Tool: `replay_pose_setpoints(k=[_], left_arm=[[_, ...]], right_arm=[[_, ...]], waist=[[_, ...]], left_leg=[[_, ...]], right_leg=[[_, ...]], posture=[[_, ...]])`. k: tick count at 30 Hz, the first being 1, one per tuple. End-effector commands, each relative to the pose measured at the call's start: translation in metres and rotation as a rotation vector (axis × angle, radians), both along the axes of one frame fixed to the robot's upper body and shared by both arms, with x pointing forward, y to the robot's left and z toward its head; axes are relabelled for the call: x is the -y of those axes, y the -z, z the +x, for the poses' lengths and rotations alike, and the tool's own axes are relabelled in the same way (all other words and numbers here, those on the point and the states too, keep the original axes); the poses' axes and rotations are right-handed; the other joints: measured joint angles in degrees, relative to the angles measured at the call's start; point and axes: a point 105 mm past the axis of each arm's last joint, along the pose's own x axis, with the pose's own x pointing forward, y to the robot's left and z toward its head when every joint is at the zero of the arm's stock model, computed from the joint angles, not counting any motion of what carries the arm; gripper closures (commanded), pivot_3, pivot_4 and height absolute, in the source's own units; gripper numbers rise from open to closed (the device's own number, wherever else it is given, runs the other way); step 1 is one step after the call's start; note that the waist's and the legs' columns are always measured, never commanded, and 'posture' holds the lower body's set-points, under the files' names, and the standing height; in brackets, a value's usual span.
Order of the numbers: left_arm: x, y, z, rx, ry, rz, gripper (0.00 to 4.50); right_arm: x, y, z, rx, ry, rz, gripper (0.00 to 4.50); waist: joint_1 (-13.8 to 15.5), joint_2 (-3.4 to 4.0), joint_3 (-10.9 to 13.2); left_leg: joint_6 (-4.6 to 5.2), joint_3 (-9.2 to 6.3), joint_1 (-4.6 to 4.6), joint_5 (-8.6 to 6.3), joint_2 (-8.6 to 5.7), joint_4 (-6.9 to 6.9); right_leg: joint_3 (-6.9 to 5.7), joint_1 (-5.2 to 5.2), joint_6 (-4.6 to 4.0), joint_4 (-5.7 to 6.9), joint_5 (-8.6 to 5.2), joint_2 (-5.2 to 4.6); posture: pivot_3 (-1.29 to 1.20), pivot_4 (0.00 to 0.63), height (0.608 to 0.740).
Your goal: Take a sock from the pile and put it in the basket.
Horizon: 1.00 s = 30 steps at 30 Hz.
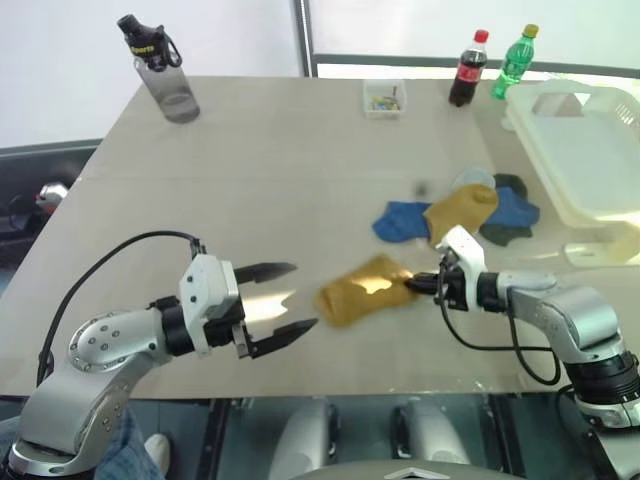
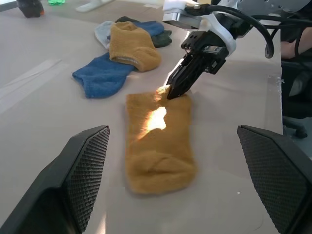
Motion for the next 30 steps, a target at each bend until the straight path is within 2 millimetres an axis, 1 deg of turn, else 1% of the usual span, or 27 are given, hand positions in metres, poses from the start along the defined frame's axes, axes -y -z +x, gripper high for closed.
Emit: replay_pose_setpoints(k=[1,4,6,11,14,16,19,23,25,26,30], left_arm=[[0.002,-0.007,-0.002,0.033,0.025,0.004,0.00],[0.002,-0.007,-0.001,0.033,0.029,0.006,0.00],[0.001,-0.007,-0.001,0.031,0.034,0.009,0.00],[0.001,-0.008,0.000,0.029,0.043,0.011,0.00],[0.002,-0.008,0.000,0.027,0.049,0.012,0.00],[0.002,-0.007,0.000,0.025,0.052,0.012,0.00],[0.002,-0.007,0.000,0.025,0.054,0.010,0.00],[0.003,-0.008,0.000,0.025,0.056,0.007,0.00],[0.003,-0.008,0.000,0.023,0.056,0.008,0.00],[0.002,-0.008,-0.001,0.022,0.056,0.009,0.00],[0.002,-0.008,-0.002,0.018,0.056,0.009,0.00]], right_arm=[[0.009,-0.002,0.003,-0.027,0.115,0.020,4.42],[0.018,0.002,0.007,-0.076,0.220,0.036,4.42],[0.021,0.005,0.006,-0.092,0.244,0.033,4.42],[0.014,0.005,-0.016,-0.108,0.123,0.033,4.42],[0.018,0.006,-0.023,-0.096,0.082,-0.005,4.42],[0.021,0.007,-0.025,-0.089,0.065,-0.027,4.42],[0.033,0.009,-0.017,-0.056,0.097,-0.078,4.42],[0.034,0.005,-0.015,-0.037,0.074,-0.059,3.07],[0.034,0.002,-0.018,-0.020,0.058,-0.053,2.24],[0.035,-0.001,-0.020,-0.013,0.048,-0.043,1.76],[0.047,-0.013,-0.017,0.082,0.039,-0.035,1.76]], waist=[[0.0,0.00,0.0],[0.0,-0.01,0.0],[0.0,0.01,0.0],[0.4,0.01,0.0],[0.2,0.01,0.0],[0.1,0.01,0.0],[0.1,0.01,0.0],[0.2,-0.03,0.0],[0.2,-0.03,0.0],[0.2,-0.03,0.0],[0.6,-0.03,0.0]], left_leg=[[0.00,0.00,0.00,0.00,0.00,0.00],[0.00,0.00,0.02,0.00,0.00,0.00],[-0.01,0.00,0.02,0.00,0.00,0.00],[0.01,0.00,0.00,-0.01,-0.01,0.00],[0.02,0.01,-0.01,-0.02,-0.01,-0.01],[0.03,0.01,-0.01,-0.02,-0.01,-0.01],[0.22,0.00,0.01,-0.13,-0.01,-0.01],[0.23,0.00,0.02,-0.13,-0.01,0.00],[0.24,0.00,0.04,-0.13,-0.01,0.02],[0.24,0.00,0.05,-0.13,-0.01,0.03],[0.24,0.00,0.02,-0.13,-0.01,0.05]], right_leg=[[0.00,0.00,0.00,0.01,0.00,0.00],[0.00,0.00,0.00,0.03,0.00,0.00],[0.00,0.00,0.00,0.04,0.00,-0.01],[0.00,0.00,0.00,0.00,0.00,-0.02],[0.00,0.00,0.00,-0.03,0.00,-0.01],[0.00,0.00,0.00,-0.03,0.00,0.00],[0.00,0.01,0.00,0.00,0.00,0.01],[0.00,0.02,0.00,0.00,0.00,0.01],[-0.01,0.04,0.01,0.02,0.00,0.01],[-0.01,0.05,0.01,0.03,0.00,0.01],[-0.01,0.04,0.01,0.01,0.00,0.00]], posture=[[0.00,0.150,0.740],[0.00,0.150,0.740],[0.00,0.150,0.740],[0.00,0.150,0.740],[0.00,0.150,0.740],[0.00,0.150,0.740],[0.00,0.150,0.740],[0.00,0.150,0.740],[0.00,0.150,0.740],[0.00,0.150,0.740],[0.00,0.150,0.740]])
